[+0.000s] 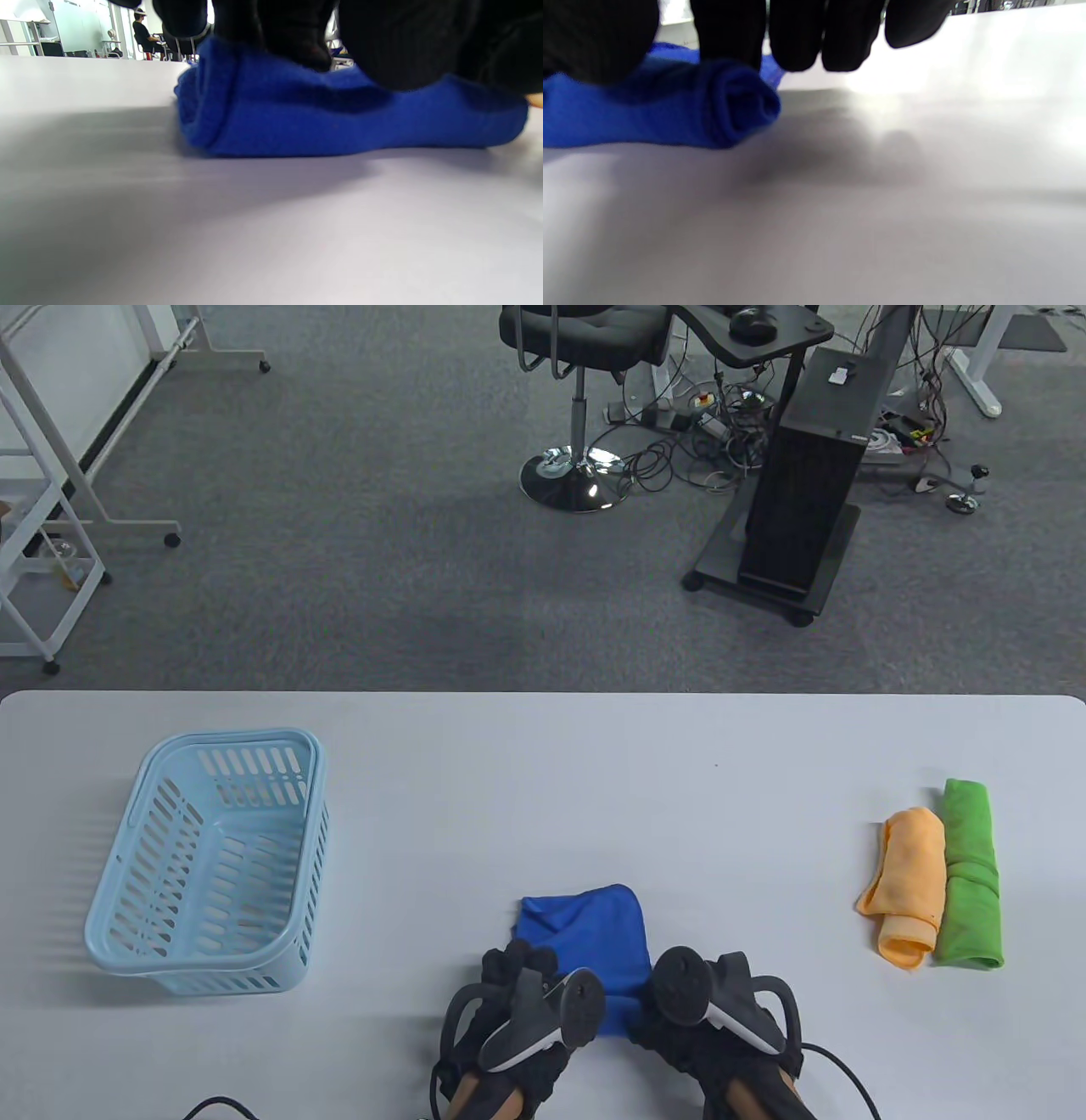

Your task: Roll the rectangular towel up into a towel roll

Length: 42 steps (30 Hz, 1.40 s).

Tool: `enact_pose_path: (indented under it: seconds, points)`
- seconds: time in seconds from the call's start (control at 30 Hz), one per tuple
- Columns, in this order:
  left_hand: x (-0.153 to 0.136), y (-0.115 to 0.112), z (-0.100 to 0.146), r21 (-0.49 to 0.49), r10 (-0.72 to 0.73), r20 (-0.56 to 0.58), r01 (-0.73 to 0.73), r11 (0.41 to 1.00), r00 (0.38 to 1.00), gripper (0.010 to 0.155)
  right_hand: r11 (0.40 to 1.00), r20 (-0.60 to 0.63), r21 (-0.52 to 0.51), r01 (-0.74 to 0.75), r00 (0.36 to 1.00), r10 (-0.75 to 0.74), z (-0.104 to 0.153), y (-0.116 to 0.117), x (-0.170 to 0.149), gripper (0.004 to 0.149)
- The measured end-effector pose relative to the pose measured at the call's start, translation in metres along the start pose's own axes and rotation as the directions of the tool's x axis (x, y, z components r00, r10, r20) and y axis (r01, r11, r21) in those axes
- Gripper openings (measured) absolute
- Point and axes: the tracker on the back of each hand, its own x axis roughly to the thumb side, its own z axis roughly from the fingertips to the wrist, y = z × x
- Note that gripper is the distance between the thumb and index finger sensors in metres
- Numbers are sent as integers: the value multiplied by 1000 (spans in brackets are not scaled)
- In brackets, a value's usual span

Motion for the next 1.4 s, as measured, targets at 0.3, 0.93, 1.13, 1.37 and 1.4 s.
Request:
enact_pose_path:
  seconds: [0.3, 0.93, 1.13, 1.37, 1.4]
  points:
    - [-1, -6, -4, -30, -33, 1, 33, 999, 999, 68, 999, -5, -5, -54, 999, 54, -5, 7, 4, 68]
    - [-6, -3, -2, 86, 15, 17, -16, 996, 1000, 55, 1000, -19, -9, 25, 999, -26, -10, 5, -11, 55]
    - [-12, -2, -5, 89, 66, -15, -65, 994, 998, 59, 995, -48, -7, 99, 994, -100, -7, 2, -12, 69]
    - [-10, -3, -4, 79, 43, -31, -41, 996, 999, 48, 997, -26, -4, 72, 997, -72, -8, 4, -5, 53]
    - [-8, -3, -4, 110, 23, -24, -20, 994, 999, 49, 997, -32, 1, 71, 997, -71, -7, 4, -6, 54]
